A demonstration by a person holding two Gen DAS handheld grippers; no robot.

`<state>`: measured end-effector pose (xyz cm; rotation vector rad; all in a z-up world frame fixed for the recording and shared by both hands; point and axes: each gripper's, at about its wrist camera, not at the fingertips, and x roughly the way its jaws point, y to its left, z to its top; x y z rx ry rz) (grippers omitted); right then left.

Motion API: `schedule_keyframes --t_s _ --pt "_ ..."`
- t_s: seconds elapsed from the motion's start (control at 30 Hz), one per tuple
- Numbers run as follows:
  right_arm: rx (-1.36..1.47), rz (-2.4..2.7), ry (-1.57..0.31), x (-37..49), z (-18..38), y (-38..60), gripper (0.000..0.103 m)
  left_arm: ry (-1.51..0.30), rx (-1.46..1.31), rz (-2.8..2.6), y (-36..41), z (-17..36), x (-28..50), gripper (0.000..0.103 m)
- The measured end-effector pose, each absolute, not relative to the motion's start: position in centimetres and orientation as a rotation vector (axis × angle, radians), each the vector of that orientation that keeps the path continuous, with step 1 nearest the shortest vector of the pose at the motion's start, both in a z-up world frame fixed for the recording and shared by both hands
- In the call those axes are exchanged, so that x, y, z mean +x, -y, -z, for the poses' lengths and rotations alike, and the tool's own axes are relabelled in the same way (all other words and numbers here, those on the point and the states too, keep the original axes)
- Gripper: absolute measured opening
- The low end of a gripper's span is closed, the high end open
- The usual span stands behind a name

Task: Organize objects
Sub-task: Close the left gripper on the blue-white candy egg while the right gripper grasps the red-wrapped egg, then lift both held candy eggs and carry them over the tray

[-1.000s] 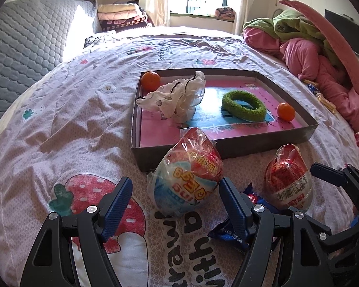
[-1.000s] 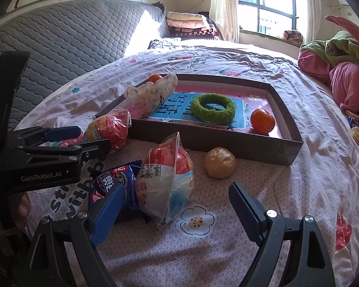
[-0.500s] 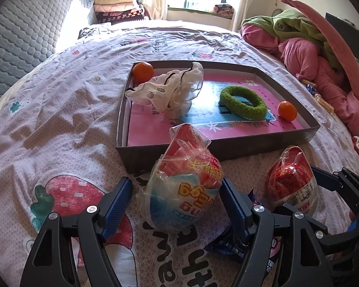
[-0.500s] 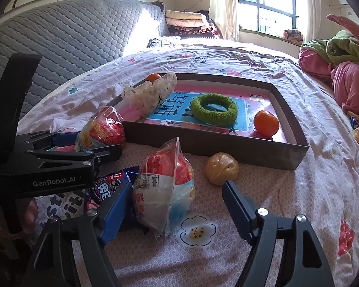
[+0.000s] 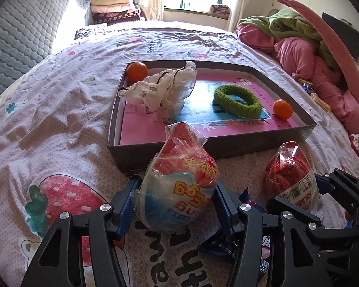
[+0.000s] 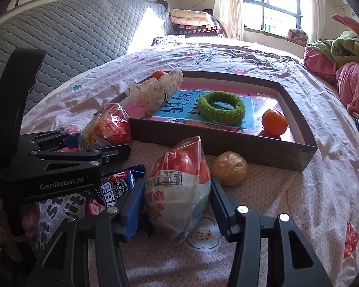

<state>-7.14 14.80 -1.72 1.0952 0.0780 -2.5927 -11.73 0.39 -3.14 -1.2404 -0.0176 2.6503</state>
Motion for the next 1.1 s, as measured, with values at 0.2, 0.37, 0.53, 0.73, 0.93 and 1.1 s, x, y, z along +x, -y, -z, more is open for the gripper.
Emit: schedule_keyframes --t_s 0.2,0.37,0.53,0.73,0.93,1.1 --pt "1.071 2.605 -0.080 -6.8 1.4 -15.0 0.053 0.014 -1.211 -2.643 -0.7 2.8 -11.3 0.060" --pt "1.051 2.615 -0.080 -6.7 1.0 -15.2 0.053 -0.001 -1.201 -2.639 -1.2 2.5 -10.8 0.060" --pt "1.022 2.641 -0.078 -6.5 0.4 -15.4 0.053 -0.006 -1.180 -2.646 -1.5 1.9 -10.1 0.060" --pt "0.969 2.683 -0.087 -6.2 -0.8 -16.0 0.053 -0.006 -1.136 -2.676 -1.7 0.2 -9.4 0.060" --pt "0.921 2.718 -0.084 -6.1 -2.0 -16.7 0.053 -0.032 -1.100 -2.701 -2.3 -1.2 -9.0 0.060" --pt "0.899 2.737 -0.081 -6.1 -2.5 -17.2 0.053 -0.047 -1.086 -2.700 -2.9 -1.8 -9.0 0.060"
